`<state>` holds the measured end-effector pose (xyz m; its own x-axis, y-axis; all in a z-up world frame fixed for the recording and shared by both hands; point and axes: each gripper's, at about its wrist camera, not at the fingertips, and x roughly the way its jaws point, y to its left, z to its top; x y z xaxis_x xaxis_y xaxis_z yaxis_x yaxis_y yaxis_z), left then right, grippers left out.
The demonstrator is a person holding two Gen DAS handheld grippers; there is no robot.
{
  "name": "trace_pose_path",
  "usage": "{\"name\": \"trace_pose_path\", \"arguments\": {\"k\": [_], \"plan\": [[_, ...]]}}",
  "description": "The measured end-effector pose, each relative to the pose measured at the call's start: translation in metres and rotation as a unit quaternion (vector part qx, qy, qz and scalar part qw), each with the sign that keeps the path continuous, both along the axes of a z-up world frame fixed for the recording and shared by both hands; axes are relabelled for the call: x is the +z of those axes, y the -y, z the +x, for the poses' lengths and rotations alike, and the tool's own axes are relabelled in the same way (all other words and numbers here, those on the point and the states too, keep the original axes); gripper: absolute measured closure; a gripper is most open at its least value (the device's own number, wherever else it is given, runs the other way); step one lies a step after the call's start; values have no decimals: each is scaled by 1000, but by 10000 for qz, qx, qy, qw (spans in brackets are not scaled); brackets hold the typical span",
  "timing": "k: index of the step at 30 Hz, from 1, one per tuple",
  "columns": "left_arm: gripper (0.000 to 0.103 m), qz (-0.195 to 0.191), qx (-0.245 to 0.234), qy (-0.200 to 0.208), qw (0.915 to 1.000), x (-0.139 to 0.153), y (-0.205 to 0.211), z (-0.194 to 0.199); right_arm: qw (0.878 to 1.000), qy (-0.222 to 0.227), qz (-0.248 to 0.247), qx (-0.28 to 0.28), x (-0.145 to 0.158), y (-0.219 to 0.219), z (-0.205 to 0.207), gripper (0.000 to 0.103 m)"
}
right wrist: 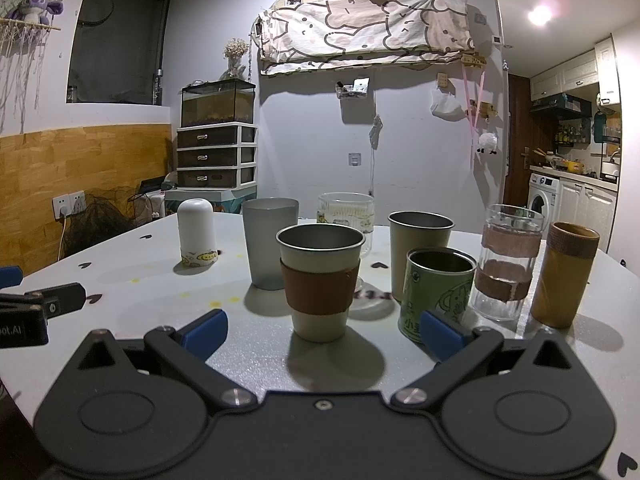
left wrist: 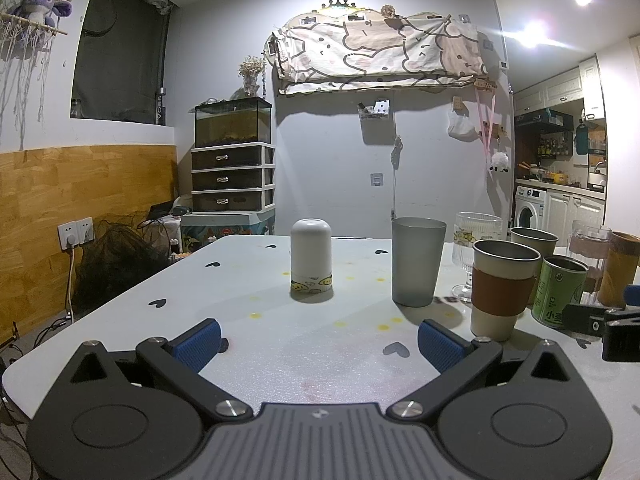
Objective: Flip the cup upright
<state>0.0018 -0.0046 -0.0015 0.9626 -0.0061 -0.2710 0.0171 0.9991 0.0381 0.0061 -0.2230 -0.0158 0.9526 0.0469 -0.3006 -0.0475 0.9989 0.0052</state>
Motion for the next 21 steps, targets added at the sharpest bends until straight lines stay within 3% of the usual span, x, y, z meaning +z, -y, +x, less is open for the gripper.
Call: {"name": "trace_pose_path", "arguments": {"k": [21], "plan": [[0,-62,-126,71,9999,-8,17,10,10000,7,18,-41,0,4,-1,0]]}}
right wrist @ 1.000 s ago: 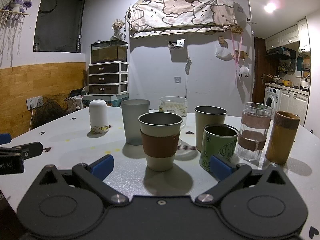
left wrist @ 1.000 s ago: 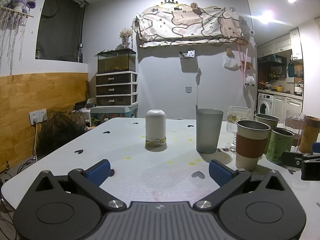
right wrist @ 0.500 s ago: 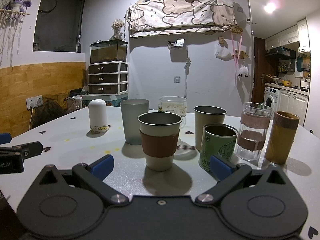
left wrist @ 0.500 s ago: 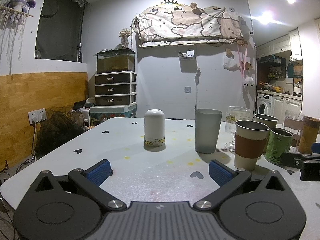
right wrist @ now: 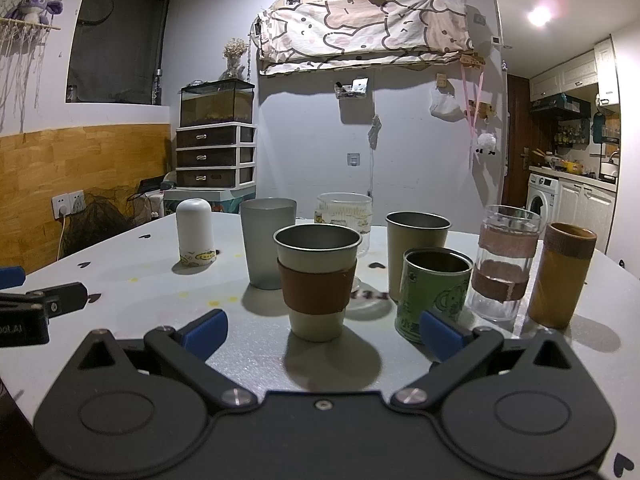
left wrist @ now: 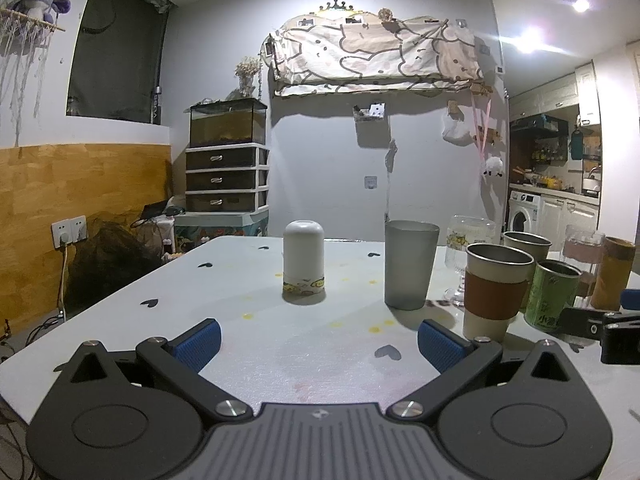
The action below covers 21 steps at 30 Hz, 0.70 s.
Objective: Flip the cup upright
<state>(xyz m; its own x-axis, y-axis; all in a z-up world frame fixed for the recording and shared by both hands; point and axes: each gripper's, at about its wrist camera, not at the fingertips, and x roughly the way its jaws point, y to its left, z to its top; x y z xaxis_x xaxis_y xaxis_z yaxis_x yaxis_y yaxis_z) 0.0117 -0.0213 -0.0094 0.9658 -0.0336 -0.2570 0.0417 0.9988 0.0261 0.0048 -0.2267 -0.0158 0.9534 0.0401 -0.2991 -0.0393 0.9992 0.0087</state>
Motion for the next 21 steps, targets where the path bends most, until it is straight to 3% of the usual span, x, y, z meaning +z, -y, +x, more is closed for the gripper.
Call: {"name": "trace_pose_path", "arguments": {"k": [4,10,21], "plan": [[0,173,-29,140,9997,11,-5,3,10000,-6,-12,0,0,2,-1,0],[0,341,-70,43,9994,36,-19,44,10000,-40,41,15,-1,2,-2,0],[0,-21,139,-378,9992,72,-23,149,9999,-115,45,31,-4,0,0,0]]}}
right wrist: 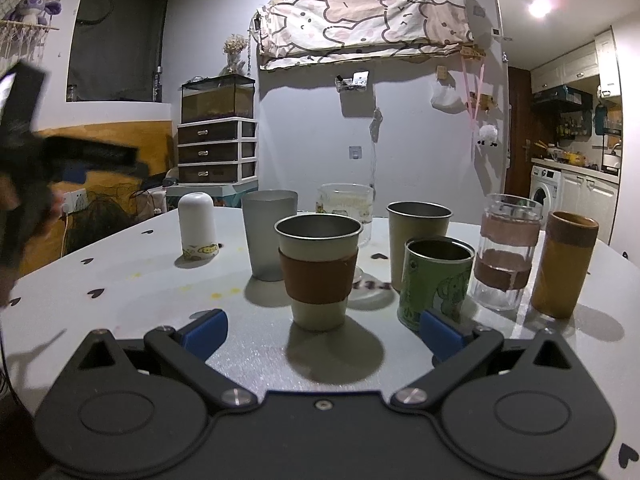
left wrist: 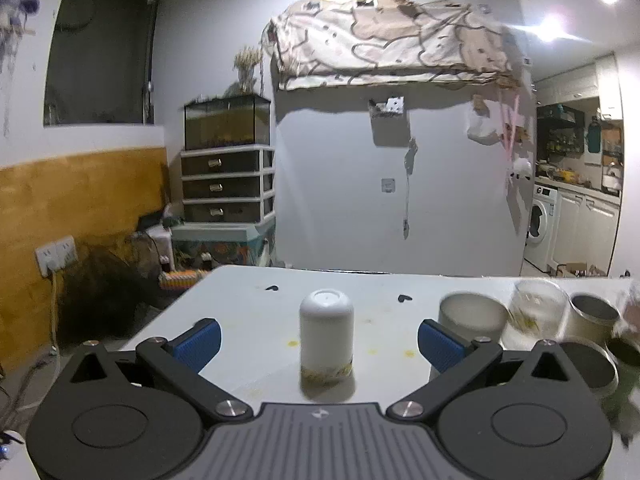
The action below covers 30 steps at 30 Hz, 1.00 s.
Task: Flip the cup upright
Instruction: 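Move the left gripper down over the upside-down white paper cup and close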
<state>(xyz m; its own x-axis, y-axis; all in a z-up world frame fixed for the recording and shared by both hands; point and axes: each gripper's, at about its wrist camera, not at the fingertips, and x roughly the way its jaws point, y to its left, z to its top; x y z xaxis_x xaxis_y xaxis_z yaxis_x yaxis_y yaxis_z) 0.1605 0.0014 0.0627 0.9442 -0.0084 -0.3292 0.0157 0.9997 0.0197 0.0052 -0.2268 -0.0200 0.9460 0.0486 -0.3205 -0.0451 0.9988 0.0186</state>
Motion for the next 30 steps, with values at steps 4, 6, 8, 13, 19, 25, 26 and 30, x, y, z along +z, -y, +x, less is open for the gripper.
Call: {"name": "trace_pose_path", "arguments": {"k": [4,6,8,13,19,25,26,30], "plan": [[0,209,119,-155,9996,-2,10,47,10000,-16,-11,41,-2,0,-2,0],[0,569,248,-196,9979,-7,19,65,10000,-32,-6,47,-3,1,-3,0],[0,738,319,-355,9961,-13,23,82,10000,-51,14,50,-4,2,-4,0],[1,843,220,-857,9925,-28,28,117,9999,-114,60,46,-8,7,-4,0],[2,887,413,-1034,9898,-41,24,144,9997,-238,108,26,-17,13,-3,0],[41,522,81,-1146,9920,-47,17,154,9993,-323,179,-16,-22,17,-2,0],[41,506,103,-1181,9917,-48,15,153,9993,-320,176,-15,-22,17,-2,0],[42,534,167,-1207,9911,-46,6,140,9993,-324,201,5,-22,16,-2,0]]}}
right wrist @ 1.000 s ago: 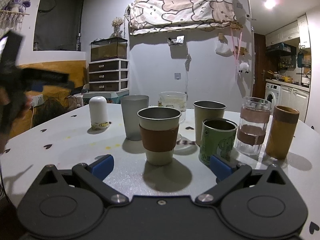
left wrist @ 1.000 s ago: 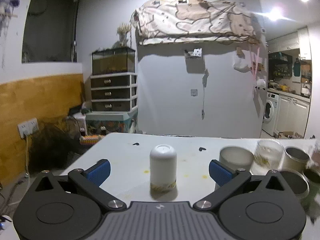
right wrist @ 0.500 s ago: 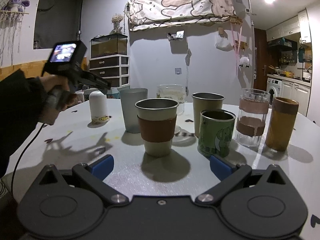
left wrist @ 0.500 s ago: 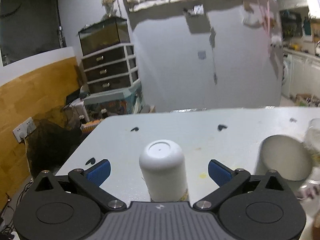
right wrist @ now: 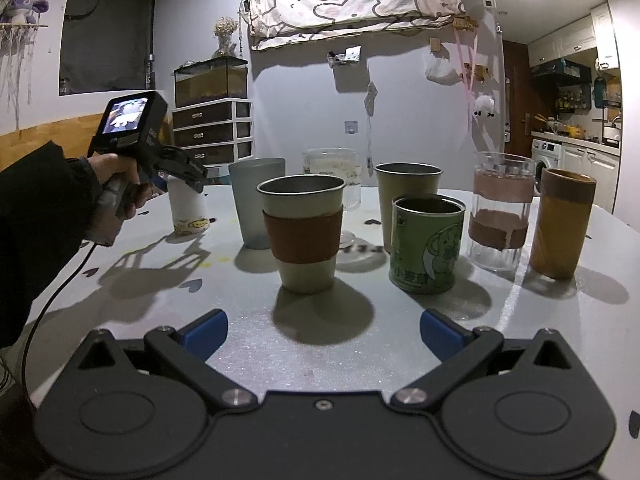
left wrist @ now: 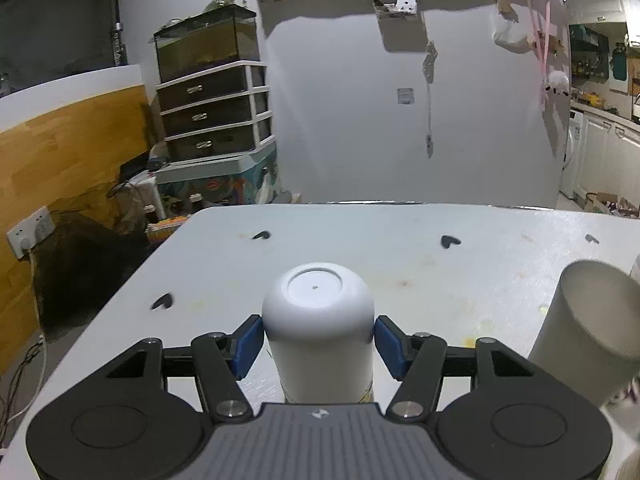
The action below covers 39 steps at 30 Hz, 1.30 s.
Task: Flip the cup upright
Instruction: 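Move the left gripper down over the upside-down white paper cup and close, then lift and tilt the white cup with the left gripper while the right gripper approaches it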
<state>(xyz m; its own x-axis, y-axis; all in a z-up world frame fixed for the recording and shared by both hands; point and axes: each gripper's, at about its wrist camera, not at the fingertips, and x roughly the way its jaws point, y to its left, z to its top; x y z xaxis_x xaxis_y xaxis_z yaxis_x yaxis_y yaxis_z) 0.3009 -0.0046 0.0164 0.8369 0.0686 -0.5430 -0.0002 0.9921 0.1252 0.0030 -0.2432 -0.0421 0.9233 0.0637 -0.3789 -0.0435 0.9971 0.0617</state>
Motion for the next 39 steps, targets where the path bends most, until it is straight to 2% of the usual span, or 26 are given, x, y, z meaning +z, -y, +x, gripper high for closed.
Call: {"name": "trace_pose_path", "arguments": {"k": [4,7,10,13,18,23,26,31,33,36,39], "plan": [[42,-16,-225,-93,9997,5,-6,-26,10000,24,35,-2,1,0,0,0],[42,46,-644,-116,9978,7,-1,-58,10000,24,74,-33,1,0,1,0],[42,123,-1209,-22,9926,12,13,-97,9999,10,91,-51,1,1,1,0],[42,125,-1857,105,9825,16,32,-136,9999,7,110,-71,1,1,1,0],[42,210,-2779,204,9602,14,70,-186,9999,5,90,-58,1,1,-3,0],[42,-74,-3413,-230,9397,3,96,-209,10000,-29,3,71,-2,2,-11,0],[42,-159,-3657,-392,9298,-4,107,-222,9997,-67,-24,226,-5,0,-14,0],[41,6,-3973,-286,9173,-7,119,-242,9982,-242,-64,536,-11,-9,-13,0],[36,100,-4065,-291,9131,-8,125,-247,9977,-310,-117,594,-13,-14,-11,0],[32,58,-4065,-284,9132,-5,129,-244,9971,-374,-113,656,-16,-19,-8,0],[26,-216,-3994,-324,9160,1,131,-233,9965,-430,-135,699,-19,-24,-5,0]]}}
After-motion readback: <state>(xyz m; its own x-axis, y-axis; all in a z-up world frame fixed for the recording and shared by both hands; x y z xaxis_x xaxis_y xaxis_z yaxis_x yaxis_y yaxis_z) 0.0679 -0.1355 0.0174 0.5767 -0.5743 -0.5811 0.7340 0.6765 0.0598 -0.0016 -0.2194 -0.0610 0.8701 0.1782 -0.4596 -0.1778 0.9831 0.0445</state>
